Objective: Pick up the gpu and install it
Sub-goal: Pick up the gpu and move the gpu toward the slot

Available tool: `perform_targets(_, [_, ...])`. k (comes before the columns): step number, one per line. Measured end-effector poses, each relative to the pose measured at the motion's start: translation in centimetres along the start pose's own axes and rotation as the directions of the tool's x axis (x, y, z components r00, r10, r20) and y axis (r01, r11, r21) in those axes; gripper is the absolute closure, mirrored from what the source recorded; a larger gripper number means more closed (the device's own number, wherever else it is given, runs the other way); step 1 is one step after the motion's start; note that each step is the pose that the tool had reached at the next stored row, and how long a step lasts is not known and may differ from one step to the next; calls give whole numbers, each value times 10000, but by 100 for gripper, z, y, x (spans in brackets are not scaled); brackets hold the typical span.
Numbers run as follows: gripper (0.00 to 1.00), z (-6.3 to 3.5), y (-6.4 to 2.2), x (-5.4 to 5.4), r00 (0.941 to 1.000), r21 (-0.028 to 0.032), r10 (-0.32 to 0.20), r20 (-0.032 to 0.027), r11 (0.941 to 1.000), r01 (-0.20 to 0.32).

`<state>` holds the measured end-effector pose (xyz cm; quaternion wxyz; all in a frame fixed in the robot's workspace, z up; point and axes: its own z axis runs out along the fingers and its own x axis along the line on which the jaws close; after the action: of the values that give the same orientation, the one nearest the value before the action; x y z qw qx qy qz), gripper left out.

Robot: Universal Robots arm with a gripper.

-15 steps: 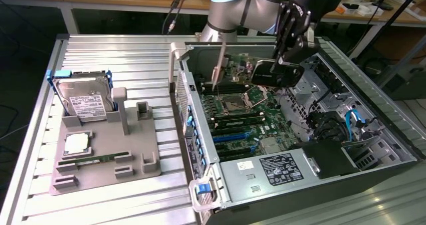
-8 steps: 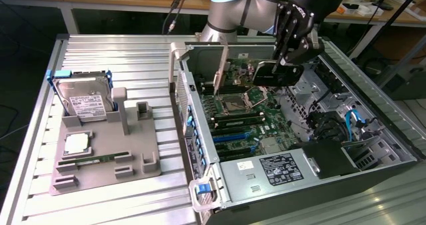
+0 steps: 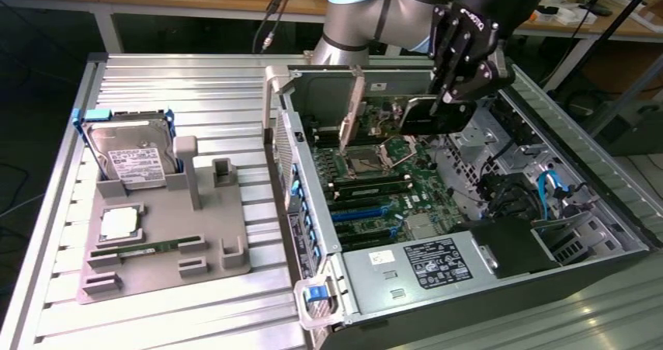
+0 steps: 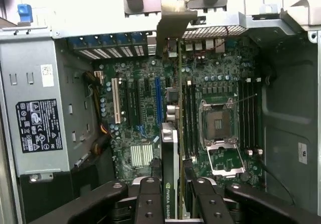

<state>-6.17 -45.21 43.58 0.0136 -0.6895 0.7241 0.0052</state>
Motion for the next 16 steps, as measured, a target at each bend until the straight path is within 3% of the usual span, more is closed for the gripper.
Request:
perform_targets(6, [73,39,-91,-3,9998,-5,-212,3,9998,212])
perform_targets(9, [73,111,-133,-4,9998,-7,-212,0,9998,212])
perform_targets(10, [73,205,-152,-2,9998,-6,-211,1,9998,211])
perform_targets(16, [73,302,-170,-1,9998,22,-213,2,9998,213])
